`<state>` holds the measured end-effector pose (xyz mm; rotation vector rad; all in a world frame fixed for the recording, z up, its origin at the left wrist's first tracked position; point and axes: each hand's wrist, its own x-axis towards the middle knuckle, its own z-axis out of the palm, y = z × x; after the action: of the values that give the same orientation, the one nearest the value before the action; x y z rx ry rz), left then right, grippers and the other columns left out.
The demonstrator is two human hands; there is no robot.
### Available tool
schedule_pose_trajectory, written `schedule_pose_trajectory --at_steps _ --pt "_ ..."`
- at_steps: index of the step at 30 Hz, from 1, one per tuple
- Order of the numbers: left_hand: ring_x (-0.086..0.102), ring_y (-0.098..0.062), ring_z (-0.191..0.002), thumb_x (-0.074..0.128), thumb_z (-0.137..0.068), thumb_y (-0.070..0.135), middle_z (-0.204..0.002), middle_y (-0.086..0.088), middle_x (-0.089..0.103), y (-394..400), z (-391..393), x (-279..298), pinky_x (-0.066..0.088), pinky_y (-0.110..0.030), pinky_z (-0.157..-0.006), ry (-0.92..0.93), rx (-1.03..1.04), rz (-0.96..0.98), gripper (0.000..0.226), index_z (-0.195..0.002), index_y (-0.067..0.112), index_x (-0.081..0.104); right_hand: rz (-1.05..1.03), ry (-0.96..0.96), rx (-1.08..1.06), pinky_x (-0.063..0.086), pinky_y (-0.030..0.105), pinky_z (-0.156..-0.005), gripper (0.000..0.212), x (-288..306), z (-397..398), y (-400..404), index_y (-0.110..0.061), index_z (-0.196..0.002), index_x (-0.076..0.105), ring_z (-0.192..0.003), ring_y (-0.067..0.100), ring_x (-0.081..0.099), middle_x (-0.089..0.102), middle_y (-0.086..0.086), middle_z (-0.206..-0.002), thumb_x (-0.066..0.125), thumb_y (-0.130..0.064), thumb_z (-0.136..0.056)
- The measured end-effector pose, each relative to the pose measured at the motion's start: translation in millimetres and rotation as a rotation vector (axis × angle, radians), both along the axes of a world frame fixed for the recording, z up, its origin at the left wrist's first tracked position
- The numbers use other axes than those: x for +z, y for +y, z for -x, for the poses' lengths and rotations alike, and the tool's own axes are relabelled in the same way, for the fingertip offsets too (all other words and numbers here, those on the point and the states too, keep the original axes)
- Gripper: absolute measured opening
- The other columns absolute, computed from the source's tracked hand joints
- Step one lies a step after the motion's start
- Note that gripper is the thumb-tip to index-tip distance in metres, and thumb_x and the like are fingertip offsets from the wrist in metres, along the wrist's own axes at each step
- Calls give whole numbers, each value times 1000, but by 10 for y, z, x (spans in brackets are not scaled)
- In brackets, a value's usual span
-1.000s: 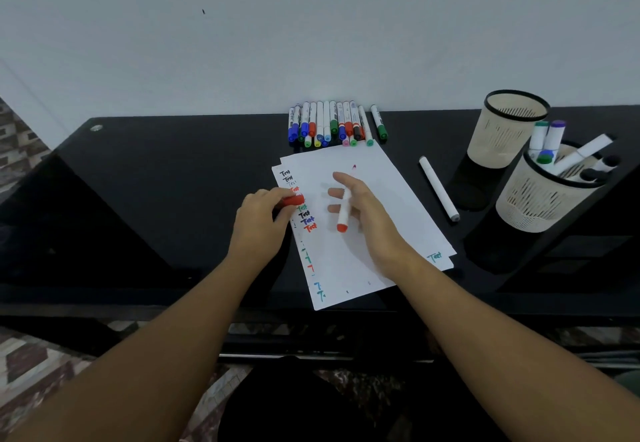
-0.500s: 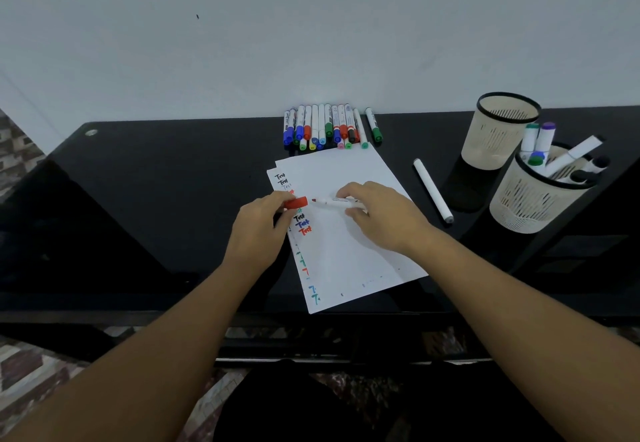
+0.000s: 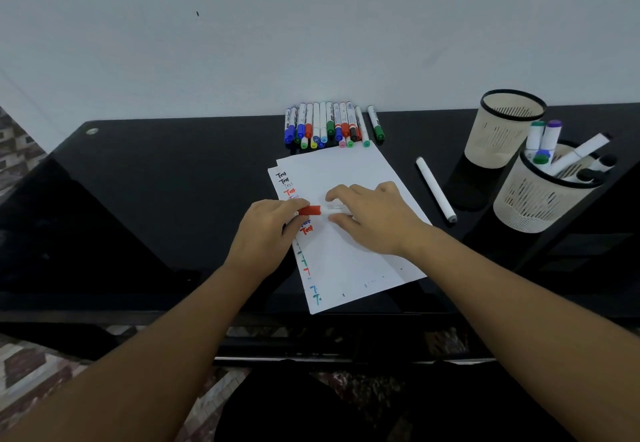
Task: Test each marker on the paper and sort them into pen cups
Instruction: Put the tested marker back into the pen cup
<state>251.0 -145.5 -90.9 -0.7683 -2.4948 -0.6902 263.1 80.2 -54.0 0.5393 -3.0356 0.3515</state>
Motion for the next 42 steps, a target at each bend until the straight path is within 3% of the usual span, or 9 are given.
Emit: schedule_pose_trajectory --at_steps 4,9,15,18,21,25,29,34,42 --pt "67 -24 -86 72 -94 17 -102 -6 75 2 -19 -2 44 -29 -80 4 10 10 27 -120 11 71 -75 62 70 27 42 -106 33 -21 6 -73 -31 -138 49 -104 19 59 64 -7 -125 35 -44 -111" --pt "67 -26 -88 70 -95 19 -104 -6 75 -4 -26 -11 46 -30 -78 -8 7 25 27 -121 11 71 5 57 113 40 38 -95 30 -21 24 -43 -25 -133 55 -104 20 61 64 -4 -125 42 -41 -110" --pt "68 -28 -95 73 -94 20 -109 -6 75 -14 -31 -28 53 -37 -83 6 9 43 33 -126 12 69 33 38 119 42 42 -99 34 -3 -29 -61 -26 -141 43 -110 24 63 63 0 -136 44 -38 -110" --pt "57 -22 -121 67 -96 38 -129 1 67 14 3 -23 45 -38 -101 -189 71 14 58 -149 25 48 15 84 102 46 47 -94 42 -30 -58 -36 -28 -152 32 -98 28 63 61 3 -133 39 -33 -111" --pt "51 -17 -124 64 -94 51 -132 4 62 4 45 -25 39 -34 -104 -298 102 -7 75 -158 32 29 52 98 64 49 45 -84 53 -3 -56 -38 -35 -161 17 -82 23 59 60 0 -115 33 -30 -111" --pt "53 -19 -128 62 -92 60 -140 0 60 -12 49 -31 42 -46 -111 -211 74 56 70 -149 21 49 99 76 46 47 37 -70 61 62 -63 -36 -50 -161 6 -71 15 52 52 -4 -90 31 -31 -109" --pt "53 -16 -130 61 -89 68 -140 2 61 0 90 -64 41 -40 -112 -219 62 95 69 -138 20 62 175 25 4 45 32 -65 62 77 -52 -2 -58 -158 12 -74 12 54 57 -2 -84 33 -29 -106" --pt "50 -13 -131 61 -88 69 -142 4 60 -20 110 -66 36 -34 -111 -226 68 114 67 -136 22 64 358 -33 -18 45 36 -58 59 67 -90 -3 -48 -152 31 -61 18 55 58 2 -69 43 -22 -101" --pt "47 -12 -133 51 -80 85 -144 7 57 -18 126 -77 42 -43 -112 -298 76 108 85 -139 25 61 428 -25 -79 53 41 -63 56 5 -134 39 -48 -147 29 -58 18 54 58 4 -72 48 -24 -100"
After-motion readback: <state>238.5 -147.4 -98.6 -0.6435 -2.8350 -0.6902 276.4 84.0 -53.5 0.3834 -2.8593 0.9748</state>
